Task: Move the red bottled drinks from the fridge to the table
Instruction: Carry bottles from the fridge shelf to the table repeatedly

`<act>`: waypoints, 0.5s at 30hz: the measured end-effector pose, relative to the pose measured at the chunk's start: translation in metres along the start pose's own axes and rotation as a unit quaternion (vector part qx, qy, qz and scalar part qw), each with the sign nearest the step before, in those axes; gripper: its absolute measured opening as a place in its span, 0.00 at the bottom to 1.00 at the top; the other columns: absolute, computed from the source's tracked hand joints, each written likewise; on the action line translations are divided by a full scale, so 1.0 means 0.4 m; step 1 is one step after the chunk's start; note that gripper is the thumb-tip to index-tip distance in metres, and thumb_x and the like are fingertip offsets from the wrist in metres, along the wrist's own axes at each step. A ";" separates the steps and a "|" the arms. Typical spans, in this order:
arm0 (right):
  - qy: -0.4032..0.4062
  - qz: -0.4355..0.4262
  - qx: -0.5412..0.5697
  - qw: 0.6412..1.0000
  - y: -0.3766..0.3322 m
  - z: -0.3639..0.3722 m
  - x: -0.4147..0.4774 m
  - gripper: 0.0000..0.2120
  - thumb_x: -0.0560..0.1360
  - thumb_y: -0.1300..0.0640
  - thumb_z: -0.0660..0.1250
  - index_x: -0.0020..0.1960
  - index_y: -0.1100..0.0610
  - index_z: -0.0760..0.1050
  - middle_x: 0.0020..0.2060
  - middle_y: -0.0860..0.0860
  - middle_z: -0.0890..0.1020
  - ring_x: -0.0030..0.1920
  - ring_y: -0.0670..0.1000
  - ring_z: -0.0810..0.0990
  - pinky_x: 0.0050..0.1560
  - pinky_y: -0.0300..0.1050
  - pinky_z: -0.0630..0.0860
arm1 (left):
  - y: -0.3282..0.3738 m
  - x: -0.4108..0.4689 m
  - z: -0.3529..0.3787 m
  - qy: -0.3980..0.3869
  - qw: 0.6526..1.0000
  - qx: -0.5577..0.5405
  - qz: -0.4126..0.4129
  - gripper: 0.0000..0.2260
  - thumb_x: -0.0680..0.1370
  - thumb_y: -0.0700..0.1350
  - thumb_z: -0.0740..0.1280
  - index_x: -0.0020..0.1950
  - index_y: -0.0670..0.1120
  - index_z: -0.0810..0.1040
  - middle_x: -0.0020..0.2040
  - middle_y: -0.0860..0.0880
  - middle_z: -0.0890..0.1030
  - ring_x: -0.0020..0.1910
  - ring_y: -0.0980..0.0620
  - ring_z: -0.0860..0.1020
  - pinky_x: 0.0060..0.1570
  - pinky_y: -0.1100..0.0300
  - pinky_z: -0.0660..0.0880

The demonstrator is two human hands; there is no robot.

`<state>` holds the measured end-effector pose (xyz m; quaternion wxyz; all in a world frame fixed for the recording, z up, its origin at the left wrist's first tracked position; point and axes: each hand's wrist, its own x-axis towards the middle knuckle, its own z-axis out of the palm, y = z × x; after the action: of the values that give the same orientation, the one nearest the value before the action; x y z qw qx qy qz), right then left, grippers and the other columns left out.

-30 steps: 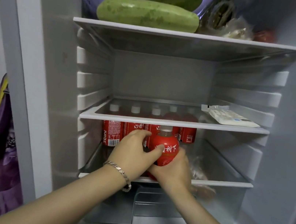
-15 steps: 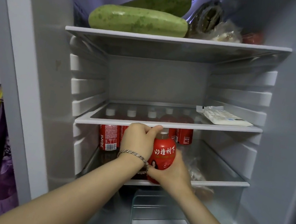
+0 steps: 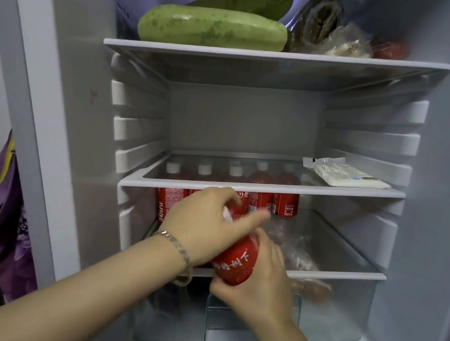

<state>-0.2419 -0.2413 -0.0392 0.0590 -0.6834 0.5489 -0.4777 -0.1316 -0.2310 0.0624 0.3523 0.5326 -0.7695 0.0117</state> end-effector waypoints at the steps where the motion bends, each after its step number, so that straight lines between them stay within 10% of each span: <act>1: -0.016 -0.020 -0.004 1.000 -0.013 0.001 -0.002 0.44 0.56 0.41 0.72 0.69 0.48 0.61 0.53 0.39 0.67 0.56 0.42 0.68 0.53 0.35 0.69 | -0.007 -0.011 -0.005 0.029 0.995 0.087 0.034 0.17 0.72 0.67 0.60 0.42 0.53 0.74 0.43 0.57 0.75 0.45 0.58 0.73 0.43 0.61 0.70; 6: -0.256 0.024 0.231 0.938 -0.018 -0.004 0.051 0.25 0.63 0.45 0.76 0.56 0.41 0.70 0.49 0.41 0.79 0.51 0.42 0.78 0.53 0.35 0.76 | -0.067 -0.001 -0.018 0.058 0.993 0.093 -0.033 0.18 0.76 0.53 0.65 0.29 0.48 0.65 0.29 0.54 0.71 0.33 0.55 0.71 0.37 0.61 0.66; 8: -0.148 0.095 0.285 0.942 0.019 0.019 0.113 0.12 0.72 0.48 0.69 0.53 0.51 0.76 0.44 0.46 0.81 0.48 0.46 0.80 0.48 0.33 0.75 | -0.083 -0.005 -0.020 0.046 0.991 0.115 -0.042 0.17 0.76 0.51 0.65 0.29 0.48 0.66 0.30 0.53 0.73 0.34 0.55 0.73 0.35 0.63 0.66; 15: -0.088 0.232 0.167 0.954 0.094 0.159 0.375 0.33 0.66 0.52 0.77 0.65 0.61 0.69 0.62 0.57 0.76 0.62 0.56 0.76 0.64 0.49 0.73 | -0.114 -0.033 -0.027 0.030 0.986 0.153 -0.060 0.17 0.75 0.53 0.64 0.29 0.49 0.66 0.30 0.55 0.72 0.33 0.59 0.72 0.31 0.68 0.64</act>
<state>-0.2313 -0.4054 -0.0079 0.3299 -0.5569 0.5975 -0.4733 -0.0858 -0.2355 0.0468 0.2892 0.6248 -0.7146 0.1242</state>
